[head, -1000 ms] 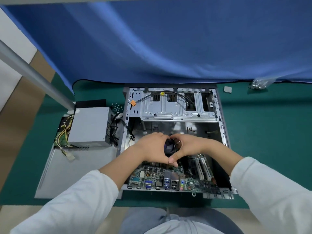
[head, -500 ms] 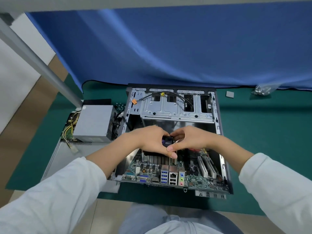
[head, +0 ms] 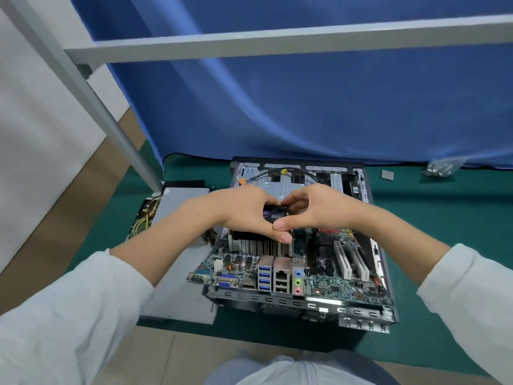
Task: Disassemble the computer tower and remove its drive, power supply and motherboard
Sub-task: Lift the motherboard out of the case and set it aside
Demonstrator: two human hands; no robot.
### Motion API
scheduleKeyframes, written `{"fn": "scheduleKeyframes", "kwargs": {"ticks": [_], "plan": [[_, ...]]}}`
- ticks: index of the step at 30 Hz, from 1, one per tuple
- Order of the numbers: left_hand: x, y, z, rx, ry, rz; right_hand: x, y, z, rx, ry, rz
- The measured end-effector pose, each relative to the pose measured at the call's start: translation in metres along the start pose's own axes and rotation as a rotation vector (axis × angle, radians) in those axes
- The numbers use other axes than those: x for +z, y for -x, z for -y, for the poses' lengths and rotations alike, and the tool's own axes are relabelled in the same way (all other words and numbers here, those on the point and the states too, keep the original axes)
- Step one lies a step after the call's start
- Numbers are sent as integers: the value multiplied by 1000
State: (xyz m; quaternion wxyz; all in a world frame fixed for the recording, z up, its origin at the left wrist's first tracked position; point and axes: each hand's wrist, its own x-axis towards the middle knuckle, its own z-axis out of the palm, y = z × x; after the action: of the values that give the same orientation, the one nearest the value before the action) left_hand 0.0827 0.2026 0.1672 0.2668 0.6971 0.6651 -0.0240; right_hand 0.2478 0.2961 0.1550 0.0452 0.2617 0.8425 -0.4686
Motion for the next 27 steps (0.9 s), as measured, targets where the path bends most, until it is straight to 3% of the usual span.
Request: {"fn": "scheduleKeyframes", "kwargs": {"ticks": [8, 14, 27], "plan": [[-2, 78, 59, 3, -94, -166, 60, -31, 70, -89, 33, -76], [22, 137, 113, -61, -12, -171, 123, -58, 104, -143, 50, -57], [61, 212, 175, -136, 165, -227, 211, -102, 137, -150, -19, 147]]}}
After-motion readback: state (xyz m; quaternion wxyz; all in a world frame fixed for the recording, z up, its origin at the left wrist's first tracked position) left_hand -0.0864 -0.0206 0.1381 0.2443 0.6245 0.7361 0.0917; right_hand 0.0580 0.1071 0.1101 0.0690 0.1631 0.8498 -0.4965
